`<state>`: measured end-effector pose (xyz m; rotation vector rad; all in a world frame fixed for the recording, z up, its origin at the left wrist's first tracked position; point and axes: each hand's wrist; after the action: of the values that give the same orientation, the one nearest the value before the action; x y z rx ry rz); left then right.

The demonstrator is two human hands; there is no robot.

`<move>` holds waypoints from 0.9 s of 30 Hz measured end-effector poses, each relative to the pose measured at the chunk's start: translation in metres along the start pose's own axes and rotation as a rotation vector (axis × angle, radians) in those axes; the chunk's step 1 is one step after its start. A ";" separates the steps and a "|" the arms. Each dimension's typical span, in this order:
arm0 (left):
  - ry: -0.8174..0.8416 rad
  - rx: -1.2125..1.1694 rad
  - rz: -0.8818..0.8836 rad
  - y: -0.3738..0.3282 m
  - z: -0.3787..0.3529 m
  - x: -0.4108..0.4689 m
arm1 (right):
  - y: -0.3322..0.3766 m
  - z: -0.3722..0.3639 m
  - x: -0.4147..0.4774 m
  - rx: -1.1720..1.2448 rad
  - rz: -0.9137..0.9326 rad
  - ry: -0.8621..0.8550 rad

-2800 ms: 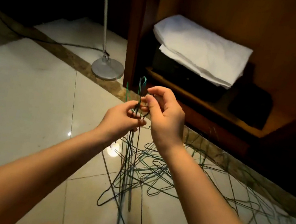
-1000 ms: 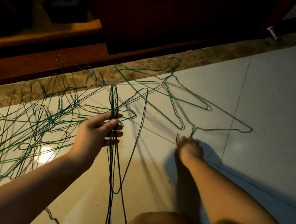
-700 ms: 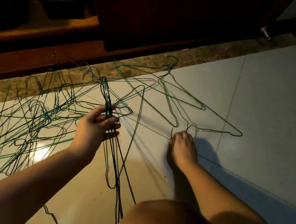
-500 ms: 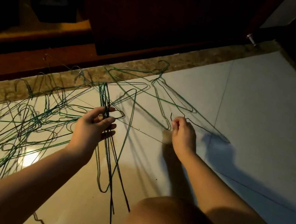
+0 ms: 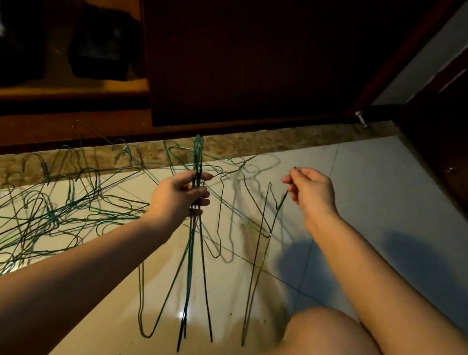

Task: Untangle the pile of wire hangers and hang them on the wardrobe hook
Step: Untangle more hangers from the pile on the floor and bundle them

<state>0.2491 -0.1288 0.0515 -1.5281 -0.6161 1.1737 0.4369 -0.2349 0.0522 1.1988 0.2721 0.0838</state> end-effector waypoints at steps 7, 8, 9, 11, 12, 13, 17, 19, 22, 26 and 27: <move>0.044 0.075 -0.044 0.004 0.001 0.002 | 0.005 0.014 -0.016 -0.151 0.060 0.003; 0.044 0.080 -0.043 0.005 0.002 0.002 | 0.004 0.015 -0.017 -0.148 0.040 -0.003; 0.041 0.083 -0.040 0.006 0.003 0.002 | 0.002 0.017 -0.017 -0.146 0.010 -0.007; 0.038 0.083 -0.027 0.007 0.005 0.001 | -0.003 0.022 -0.019 -0.156 -0.059 -0.026; 0.041 0.081 -0.020 0.008 0.005 0.001 | -0.006 0.025 -0.020 -0.162 -0.089 -0.042; 0.045 0.077 -0.016 0.008 0.005 0.000 | -0.009 0.028 -0.020 -0.162 -0.113 -0.058; 0.065 0.095 0.000 0.012 0.001 -0.003 | -0.016 0.039 -0.022 -0.109 -0.200 -0.113; 0.081 0.107 0.007 0.015 -0.002 -0.006 | -0.017 0.044 -0.024 -0.054 -0.225 -0.141; 0.106 0.122 0.010 0.017 -0.007 -0.009 | -0.015 0.047 -0.026 0.031 -0.211 -0.140; 0.138 0.125 0.008 0.020 -0.013 -0.012 | -0.006 0.044 -0.034 -0.014 -0.092 -0.038; 0.152 0.130 0.004 0.021 -0.014 -0.013 | -0.004 0.042 -0.037 -0.027 -0.062 -0.014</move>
<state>0.2526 -0.1518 0.0354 -1.4923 -0.4276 1.0684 0.4113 -0.2821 0.0691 1.1633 0.2945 0.0248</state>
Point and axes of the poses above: each hand's wrist, its own x-axis towards the middle knuckle, its own z-axis out of the back of the hand, y = z × x, and after that the axes turned 15 degrees about -y, right-handed
